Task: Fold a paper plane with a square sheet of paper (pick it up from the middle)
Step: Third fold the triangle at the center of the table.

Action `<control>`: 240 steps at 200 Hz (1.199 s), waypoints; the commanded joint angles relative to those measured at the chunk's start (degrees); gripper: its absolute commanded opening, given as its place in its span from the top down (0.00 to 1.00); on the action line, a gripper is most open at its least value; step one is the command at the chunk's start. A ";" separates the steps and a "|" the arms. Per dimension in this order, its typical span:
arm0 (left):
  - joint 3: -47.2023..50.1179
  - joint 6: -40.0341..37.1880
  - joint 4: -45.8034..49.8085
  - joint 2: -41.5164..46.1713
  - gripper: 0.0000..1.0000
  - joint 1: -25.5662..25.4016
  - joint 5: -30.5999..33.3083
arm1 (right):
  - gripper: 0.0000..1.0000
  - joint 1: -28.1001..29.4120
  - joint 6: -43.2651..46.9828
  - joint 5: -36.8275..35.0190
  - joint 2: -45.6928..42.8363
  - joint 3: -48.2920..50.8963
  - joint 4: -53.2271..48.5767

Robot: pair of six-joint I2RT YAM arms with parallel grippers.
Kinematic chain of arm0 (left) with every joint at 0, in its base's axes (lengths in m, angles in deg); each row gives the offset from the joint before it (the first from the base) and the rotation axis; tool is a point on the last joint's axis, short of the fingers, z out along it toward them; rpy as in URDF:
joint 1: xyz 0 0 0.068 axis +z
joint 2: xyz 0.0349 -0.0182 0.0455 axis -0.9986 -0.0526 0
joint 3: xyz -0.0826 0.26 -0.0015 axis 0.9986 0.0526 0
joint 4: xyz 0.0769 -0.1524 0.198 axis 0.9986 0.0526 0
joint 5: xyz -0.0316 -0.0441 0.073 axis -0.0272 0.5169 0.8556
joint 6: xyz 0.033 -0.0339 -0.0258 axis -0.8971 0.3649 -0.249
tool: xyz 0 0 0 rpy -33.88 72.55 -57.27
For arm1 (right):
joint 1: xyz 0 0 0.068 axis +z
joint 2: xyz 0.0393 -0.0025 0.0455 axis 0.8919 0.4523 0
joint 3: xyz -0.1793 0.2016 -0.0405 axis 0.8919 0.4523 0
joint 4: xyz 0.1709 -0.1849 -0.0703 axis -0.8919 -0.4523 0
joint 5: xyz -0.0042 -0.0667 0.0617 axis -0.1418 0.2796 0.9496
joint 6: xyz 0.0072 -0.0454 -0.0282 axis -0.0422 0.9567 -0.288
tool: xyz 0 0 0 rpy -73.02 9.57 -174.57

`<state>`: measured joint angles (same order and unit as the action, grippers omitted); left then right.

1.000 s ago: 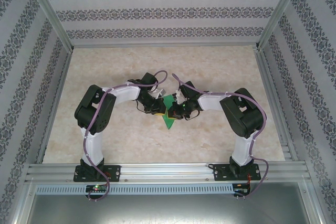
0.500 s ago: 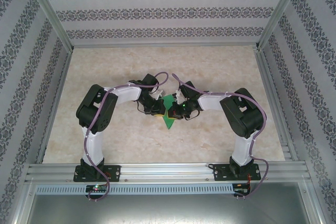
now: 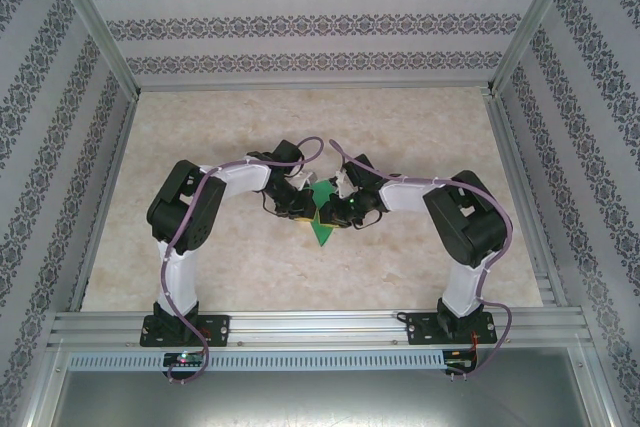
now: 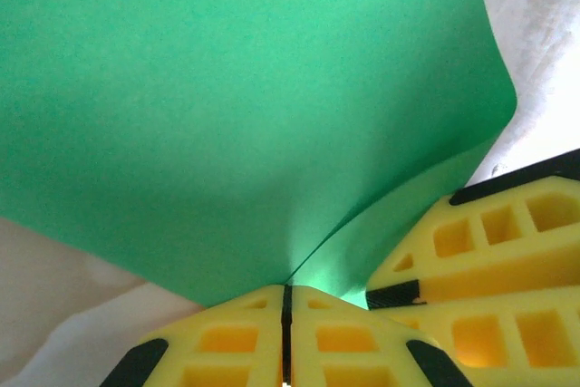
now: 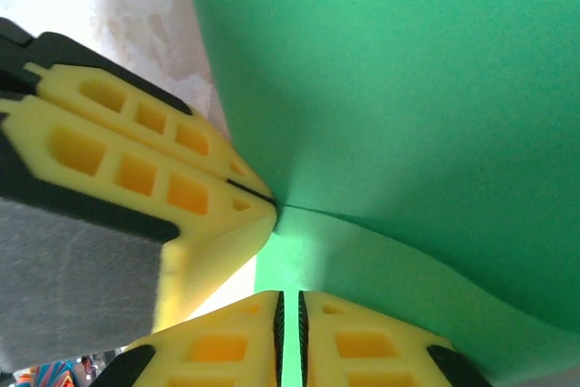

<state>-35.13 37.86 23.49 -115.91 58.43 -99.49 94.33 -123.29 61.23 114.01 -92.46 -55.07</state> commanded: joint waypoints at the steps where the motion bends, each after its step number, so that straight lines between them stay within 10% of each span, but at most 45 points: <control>1: 0.57 -2.63 3.68 -3.24 0.90 -1.33 6.64 | 0.85 -0.72 -1.13 0.04 -2.77 1.27 1.44; 240: -0.35 -3.61 5.52 -4.47 0.91 -2.89 7.90 | 0.91 5.62 -0.81 -0.75 -3.27 5.28 -4.25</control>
<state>-36.64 35.96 25.44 -116.26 57.29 -96.99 98.97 -126.03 61.60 112.02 -88.50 -56.25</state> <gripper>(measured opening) 0.096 0.091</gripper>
